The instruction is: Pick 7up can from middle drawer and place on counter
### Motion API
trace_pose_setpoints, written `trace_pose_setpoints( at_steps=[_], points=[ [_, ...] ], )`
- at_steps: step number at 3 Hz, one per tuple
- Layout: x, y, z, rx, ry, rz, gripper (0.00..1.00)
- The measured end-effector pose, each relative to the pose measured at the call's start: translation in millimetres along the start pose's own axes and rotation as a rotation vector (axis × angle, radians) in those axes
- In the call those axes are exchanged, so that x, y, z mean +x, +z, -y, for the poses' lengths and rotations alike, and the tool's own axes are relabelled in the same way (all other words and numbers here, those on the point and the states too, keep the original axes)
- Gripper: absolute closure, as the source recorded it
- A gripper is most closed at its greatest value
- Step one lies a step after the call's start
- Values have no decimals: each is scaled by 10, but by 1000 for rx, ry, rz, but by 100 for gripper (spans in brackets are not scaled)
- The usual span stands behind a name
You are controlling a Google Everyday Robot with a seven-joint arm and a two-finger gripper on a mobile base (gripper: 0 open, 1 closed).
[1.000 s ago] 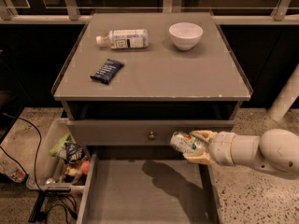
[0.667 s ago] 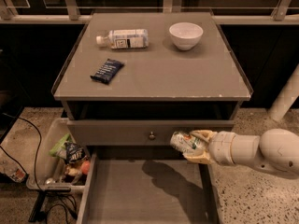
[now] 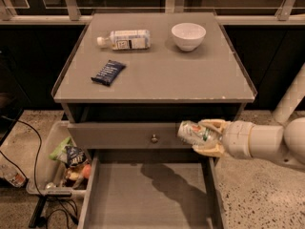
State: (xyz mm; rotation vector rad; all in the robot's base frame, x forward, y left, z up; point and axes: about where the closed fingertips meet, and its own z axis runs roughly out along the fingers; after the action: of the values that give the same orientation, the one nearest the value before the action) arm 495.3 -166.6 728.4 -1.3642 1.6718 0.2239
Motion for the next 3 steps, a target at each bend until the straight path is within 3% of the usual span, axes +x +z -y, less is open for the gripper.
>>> trace_pose_setpoints(
  at_steps=[2,3],
  points=[
    [-996,-800,494,-6,-187,138,100],
    [-1358,-1205,967,52,-222,168,100]
  ],
)
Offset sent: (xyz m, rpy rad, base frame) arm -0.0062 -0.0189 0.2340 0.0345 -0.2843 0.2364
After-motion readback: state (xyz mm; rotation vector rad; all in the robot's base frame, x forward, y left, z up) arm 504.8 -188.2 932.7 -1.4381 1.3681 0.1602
